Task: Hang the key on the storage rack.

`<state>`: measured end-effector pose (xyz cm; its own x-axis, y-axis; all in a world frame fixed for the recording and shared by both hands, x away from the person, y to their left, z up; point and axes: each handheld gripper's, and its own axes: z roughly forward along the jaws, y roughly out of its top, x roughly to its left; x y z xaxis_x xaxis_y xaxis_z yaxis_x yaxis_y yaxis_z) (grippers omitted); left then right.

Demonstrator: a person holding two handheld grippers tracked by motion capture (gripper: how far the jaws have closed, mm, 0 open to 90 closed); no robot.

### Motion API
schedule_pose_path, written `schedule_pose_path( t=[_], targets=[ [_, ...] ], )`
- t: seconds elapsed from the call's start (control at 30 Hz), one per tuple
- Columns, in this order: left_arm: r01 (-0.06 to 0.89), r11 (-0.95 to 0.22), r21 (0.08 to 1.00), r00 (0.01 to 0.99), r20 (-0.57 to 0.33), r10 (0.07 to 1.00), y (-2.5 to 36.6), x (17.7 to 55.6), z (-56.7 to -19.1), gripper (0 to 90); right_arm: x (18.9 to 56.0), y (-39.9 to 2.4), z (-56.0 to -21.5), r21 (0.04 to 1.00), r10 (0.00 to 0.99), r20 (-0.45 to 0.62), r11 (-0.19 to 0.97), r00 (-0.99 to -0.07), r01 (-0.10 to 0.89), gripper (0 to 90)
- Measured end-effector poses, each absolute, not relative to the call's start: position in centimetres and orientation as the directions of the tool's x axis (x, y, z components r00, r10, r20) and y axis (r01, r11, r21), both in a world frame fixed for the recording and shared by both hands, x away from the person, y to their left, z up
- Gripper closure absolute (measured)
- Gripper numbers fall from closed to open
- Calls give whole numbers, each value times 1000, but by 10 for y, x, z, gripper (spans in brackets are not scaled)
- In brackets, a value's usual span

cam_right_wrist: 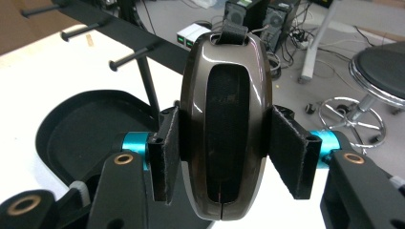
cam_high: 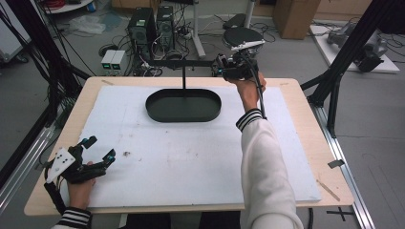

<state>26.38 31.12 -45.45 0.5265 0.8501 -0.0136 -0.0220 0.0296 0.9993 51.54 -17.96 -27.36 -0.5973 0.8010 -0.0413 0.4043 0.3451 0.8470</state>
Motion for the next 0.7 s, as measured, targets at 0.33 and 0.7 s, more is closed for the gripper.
schedule_pose_path(
  t=[0.33, 0.7],
  targets=[
    [-23, 30, 999, 527, -13, 850, 311, 264, -455, 127, 518, -187, -281, 831, 809, -40, 353, -586, 431, 480],
    [-23, 30, 999, 527, -13, 850, 311, 264, -455, 128, 518, -191, -286, 819, 813, -35, 357, -581, 450, 480]
  ],
)
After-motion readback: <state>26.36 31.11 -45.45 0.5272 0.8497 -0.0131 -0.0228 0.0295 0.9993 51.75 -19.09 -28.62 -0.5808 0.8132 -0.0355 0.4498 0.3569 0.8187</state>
